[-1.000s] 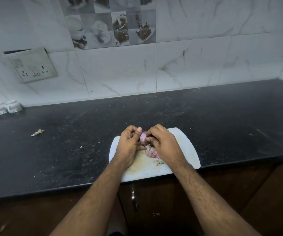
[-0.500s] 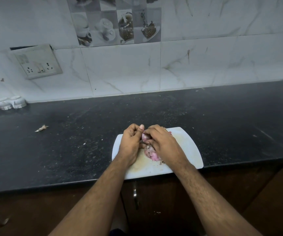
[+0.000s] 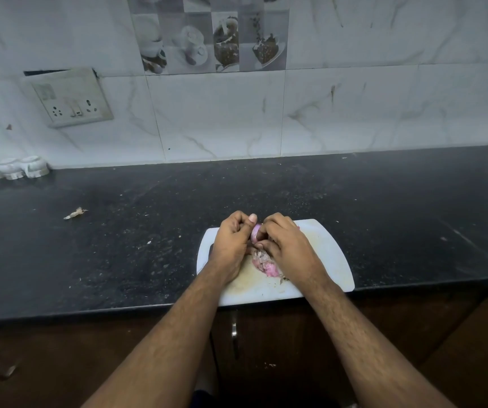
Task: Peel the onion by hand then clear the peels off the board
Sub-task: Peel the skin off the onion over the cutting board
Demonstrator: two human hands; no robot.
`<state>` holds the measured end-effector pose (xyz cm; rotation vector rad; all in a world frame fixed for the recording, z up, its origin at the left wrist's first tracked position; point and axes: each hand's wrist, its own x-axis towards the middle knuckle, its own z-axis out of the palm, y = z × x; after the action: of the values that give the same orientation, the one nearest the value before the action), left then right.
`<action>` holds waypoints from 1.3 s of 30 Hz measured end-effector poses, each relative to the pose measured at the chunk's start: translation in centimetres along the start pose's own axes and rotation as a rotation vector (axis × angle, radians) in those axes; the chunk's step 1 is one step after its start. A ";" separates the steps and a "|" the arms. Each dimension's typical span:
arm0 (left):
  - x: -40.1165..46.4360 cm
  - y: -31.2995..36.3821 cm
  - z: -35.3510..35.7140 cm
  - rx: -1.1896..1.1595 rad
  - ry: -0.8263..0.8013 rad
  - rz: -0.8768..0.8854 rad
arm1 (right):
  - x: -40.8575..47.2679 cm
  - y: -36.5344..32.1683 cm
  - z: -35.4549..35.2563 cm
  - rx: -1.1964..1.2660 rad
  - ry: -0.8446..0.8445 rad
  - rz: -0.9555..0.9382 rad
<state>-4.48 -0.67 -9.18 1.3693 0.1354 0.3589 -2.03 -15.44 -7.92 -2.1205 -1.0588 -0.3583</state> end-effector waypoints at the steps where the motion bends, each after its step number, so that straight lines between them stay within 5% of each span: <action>1: 0.0 0.0 0.0 0.005 -0.001 0.003 | 0.0 0.0 0.0 0.003 -0.007 0.004; 14: 0.1 -0.1 0.0 0.001 0.013 0.018 | 0.2 0.4 0.1 -0.024 -0.080 -0.016; 25: 0.4 -0.6 -0.2 -0.019 0.027 0.000 | 0.2 1.3 -0.3 0.145 0.123 0.100; 39: 0.7 -0.8 -0.3 -0.010 0.014 -0.009 | 0.1 0.6 0.4 -0.171 0.045 -0.021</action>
<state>-3.80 -0.33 -9.93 1.3560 0.1507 0.3614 -1.50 -15.32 -8.44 -2.2416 -1.0571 -0.5210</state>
